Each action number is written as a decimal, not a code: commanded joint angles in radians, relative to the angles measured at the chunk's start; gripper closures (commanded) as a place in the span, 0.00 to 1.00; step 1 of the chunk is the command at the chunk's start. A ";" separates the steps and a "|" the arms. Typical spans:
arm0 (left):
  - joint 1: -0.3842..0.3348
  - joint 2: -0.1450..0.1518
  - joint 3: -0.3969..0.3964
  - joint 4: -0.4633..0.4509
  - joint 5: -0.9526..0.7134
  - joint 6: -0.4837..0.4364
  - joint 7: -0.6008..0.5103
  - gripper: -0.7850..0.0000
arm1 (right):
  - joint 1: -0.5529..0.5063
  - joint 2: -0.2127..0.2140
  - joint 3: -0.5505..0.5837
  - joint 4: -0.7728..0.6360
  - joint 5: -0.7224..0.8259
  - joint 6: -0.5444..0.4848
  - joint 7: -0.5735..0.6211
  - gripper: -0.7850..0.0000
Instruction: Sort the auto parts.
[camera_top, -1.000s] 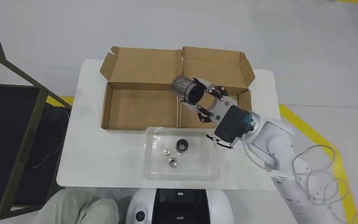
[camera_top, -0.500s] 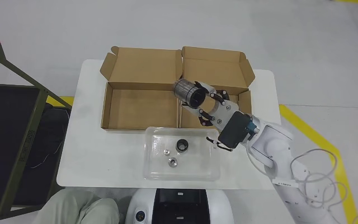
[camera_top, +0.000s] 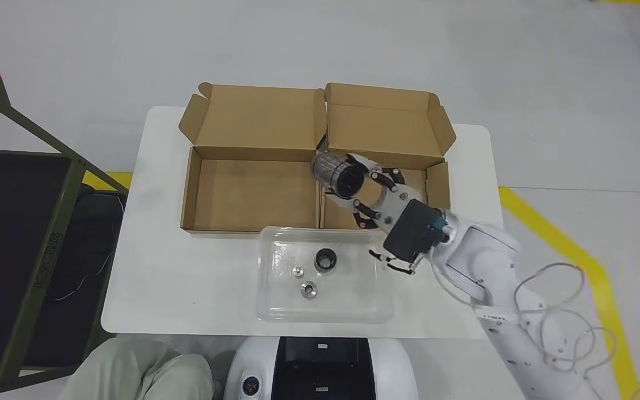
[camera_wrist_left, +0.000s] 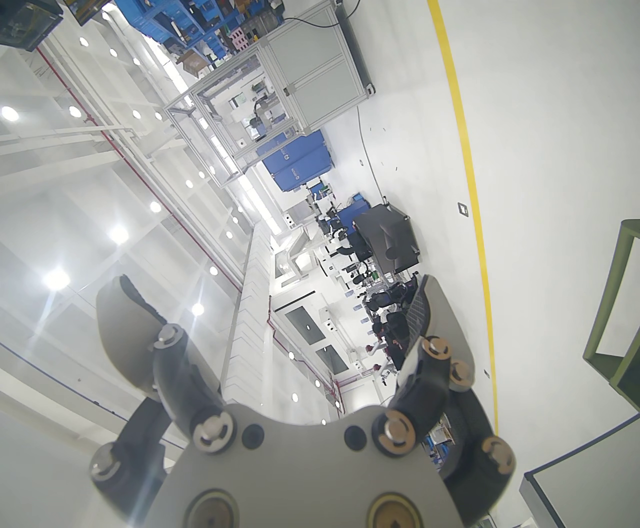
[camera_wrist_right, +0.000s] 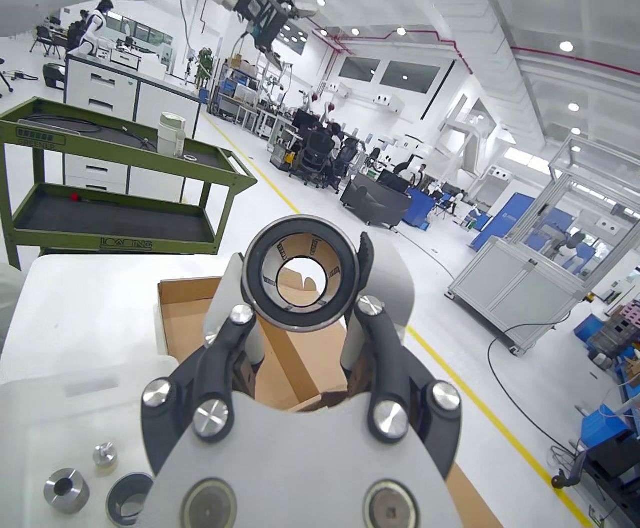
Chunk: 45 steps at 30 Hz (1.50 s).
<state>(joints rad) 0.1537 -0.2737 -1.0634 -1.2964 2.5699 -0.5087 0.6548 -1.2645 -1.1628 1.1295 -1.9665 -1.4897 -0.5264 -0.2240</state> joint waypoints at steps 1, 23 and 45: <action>0.000 0.000 0.000 0.000 0.000 0.000 0.000 0.00 | -0.005 0.000 -0.001 0.001 0.002 -0.001 0.027 1.00; 0.000 0.000 0.000 0.000 0.000 0.000 0.000 0.00 | 0.081 -0.012 0.003 0.250 0.074 0.048 0.237 1.00; 0.000 0.000 0.000 0.000 0.000 0.000 0.000 0.00 | 0.257 -0.064 -0.142 0.566 0.202 0.039 0.423 1.00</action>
<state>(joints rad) 0.1537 -0.2737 -1.0634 -1.2964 2.5699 -0.5087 0.6548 -1.0135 -1.2246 0.9915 -1.4115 -1.2881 -0.4921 0.1950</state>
